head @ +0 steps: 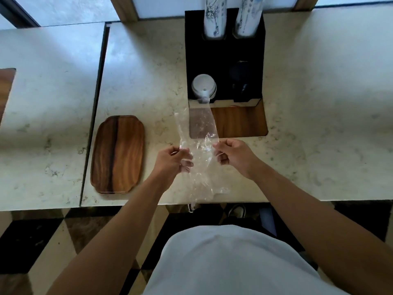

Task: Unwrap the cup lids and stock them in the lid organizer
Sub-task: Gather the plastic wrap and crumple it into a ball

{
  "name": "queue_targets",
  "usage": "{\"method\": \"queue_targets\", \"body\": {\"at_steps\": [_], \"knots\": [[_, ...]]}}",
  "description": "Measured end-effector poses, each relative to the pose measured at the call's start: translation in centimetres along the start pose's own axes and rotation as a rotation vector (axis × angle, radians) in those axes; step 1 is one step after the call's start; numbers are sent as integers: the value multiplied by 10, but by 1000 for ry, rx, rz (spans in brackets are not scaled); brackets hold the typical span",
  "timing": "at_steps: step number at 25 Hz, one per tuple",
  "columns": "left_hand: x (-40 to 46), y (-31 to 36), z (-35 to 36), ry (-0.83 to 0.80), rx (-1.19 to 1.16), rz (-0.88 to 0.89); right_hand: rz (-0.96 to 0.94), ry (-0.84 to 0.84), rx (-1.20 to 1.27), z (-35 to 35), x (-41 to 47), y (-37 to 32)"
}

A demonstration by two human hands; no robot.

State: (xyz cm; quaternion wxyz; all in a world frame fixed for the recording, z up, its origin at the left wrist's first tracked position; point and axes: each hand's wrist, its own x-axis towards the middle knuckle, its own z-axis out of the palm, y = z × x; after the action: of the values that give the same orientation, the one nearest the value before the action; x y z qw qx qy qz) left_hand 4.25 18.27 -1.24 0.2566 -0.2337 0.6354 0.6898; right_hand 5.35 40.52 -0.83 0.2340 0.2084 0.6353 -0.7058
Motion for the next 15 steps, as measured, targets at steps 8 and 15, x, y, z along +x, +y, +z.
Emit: {"method": "queue_targets", "body": {"at_steps": [8, 15], "knots": [[-9, 2, 35, -115, -60, -10, -29, 33, 23, -46, -17, 6], [-8, 4, 45, -94, -82, -19, -130, 40, 20, -61, -26, 6]]}}
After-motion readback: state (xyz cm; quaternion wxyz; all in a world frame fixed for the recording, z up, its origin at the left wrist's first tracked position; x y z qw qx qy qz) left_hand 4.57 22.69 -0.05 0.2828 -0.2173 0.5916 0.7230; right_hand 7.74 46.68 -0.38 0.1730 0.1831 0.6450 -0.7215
